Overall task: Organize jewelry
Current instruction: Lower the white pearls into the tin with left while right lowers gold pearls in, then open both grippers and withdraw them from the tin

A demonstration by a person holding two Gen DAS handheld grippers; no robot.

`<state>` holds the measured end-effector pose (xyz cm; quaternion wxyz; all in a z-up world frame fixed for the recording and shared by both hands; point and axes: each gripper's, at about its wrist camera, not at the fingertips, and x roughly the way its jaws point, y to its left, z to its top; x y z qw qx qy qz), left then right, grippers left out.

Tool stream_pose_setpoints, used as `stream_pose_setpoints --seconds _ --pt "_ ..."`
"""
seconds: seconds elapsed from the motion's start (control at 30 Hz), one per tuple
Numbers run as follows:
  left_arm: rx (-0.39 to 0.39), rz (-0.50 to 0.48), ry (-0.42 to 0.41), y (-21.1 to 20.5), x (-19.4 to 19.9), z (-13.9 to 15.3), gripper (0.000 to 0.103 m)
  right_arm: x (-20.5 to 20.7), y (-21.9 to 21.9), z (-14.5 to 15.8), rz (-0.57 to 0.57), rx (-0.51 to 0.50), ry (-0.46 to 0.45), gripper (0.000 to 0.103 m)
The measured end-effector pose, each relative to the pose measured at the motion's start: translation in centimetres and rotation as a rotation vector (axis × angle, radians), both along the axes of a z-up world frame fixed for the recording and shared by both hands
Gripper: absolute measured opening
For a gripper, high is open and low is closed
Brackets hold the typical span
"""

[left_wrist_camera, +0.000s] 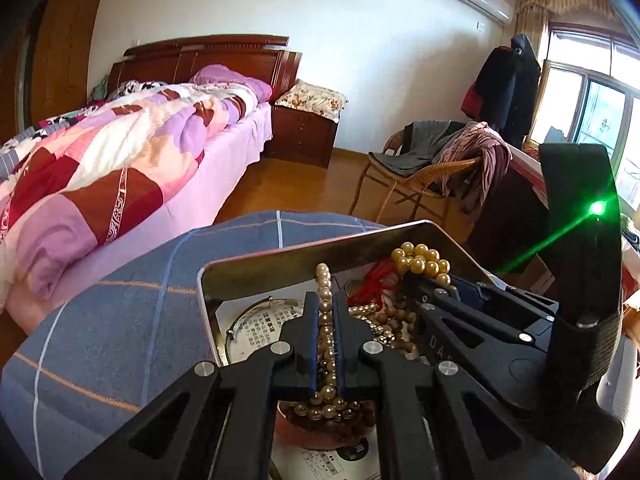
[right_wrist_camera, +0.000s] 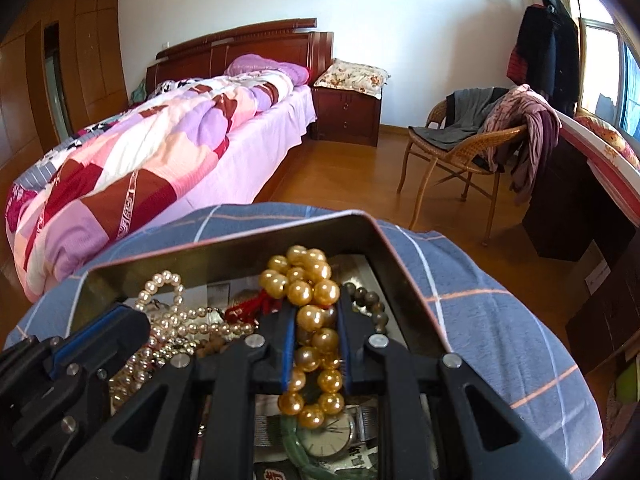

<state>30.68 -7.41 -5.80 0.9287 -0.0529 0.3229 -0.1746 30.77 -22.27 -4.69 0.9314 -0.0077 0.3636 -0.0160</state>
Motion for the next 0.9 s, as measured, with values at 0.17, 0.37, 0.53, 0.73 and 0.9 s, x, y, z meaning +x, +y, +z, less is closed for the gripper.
stream_pose_setpoints --seconds 0.17,0.37,0.53,0.73,0.9 --pt "0.014 0.028 0.022 0.1 0.5 -0.3 0.007 0.3 -0.1 -0.3 0.019 0.036 0.02 0.037" --pt "0.029 0.053 0.033 0.1 0.5 -0.5 0.012 0.1 0.1 -0.2 0.024 0.034 0.018 0.05" --pt "0.043 0.064 0.02 0.2 0.4 -0.3 0.015 -0.1 0.2 -0.1 0.022 0.032 0.016 0.051" --pt "-0.063 0.111 -0.012 2.4 -0.3 1.0 0.063 -1.2 -1.1 1.2 -0.015 0.09 -0.04 0.079" --pt "-0.158 0.18 -0.038 4.5 -1.9 1.7 0.093 -2.3 -1.0 1.5 -0.009 0.127 -0.046 0.098"
